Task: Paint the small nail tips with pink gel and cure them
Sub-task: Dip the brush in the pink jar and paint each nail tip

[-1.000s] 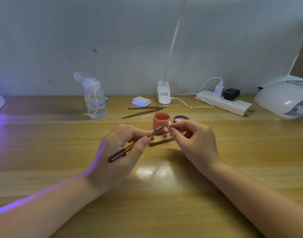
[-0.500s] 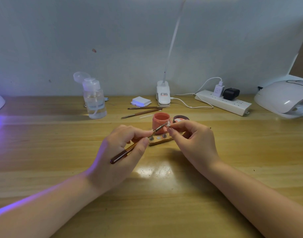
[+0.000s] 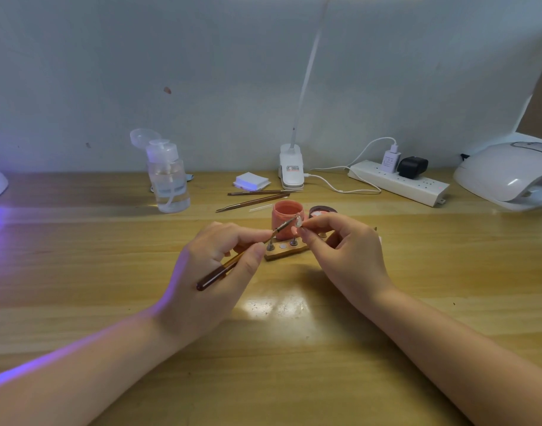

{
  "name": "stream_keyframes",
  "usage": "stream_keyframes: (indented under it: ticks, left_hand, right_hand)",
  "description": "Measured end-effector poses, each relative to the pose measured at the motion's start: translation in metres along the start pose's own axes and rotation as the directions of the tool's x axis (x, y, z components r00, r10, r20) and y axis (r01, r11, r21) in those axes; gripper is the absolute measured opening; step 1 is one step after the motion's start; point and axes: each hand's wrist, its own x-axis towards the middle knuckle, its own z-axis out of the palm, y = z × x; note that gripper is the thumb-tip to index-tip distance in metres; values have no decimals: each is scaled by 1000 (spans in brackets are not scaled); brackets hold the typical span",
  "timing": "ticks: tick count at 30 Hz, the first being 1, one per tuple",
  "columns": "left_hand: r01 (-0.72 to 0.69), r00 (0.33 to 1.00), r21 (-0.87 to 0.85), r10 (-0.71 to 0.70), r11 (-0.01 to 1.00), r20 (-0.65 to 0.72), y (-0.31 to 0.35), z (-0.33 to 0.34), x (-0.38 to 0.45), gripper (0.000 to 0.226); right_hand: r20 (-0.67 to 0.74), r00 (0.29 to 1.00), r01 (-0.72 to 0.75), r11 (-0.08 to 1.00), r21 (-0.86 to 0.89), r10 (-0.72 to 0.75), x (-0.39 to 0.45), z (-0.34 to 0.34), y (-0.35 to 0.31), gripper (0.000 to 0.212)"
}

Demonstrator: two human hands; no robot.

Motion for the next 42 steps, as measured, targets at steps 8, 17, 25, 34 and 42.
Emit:
stream_keyframes:
  ticks: [8, 17, 25, 34, 42]
  left_hand:
    - [-40, 999, 11, 40, 999, -1, 2, 0, 0, 20]
    - [13, 999, -66, -15, 998, -31, 4, -2, -2, 19]
    - [15, 1000, -55, -16, 998, -16, 6, 1, -2, 19]
    - [67, 998, 6, -67, 998, -8, 7, 2, 0, 21]
    - [44, 998, 9, -44, 999, -38, 10, 0, 0, 20]
  right_hand:
    - [-10, 1000, 6, 1000, -12, -7, 0, 0, 1, 8]
    - [-19, 1000, 2, 1000, 8, -2, 0, 0, -1, 8]
    - [-29, 1000, 5, 1000, -7, -6, 1, 0, 0, 5]
    - [-32, 998, 55, 995, -88, -58, 0, 1, 0, 7]
    - [-45, 997, 60, 990, -124, -66, 0, 1, 0, 7]
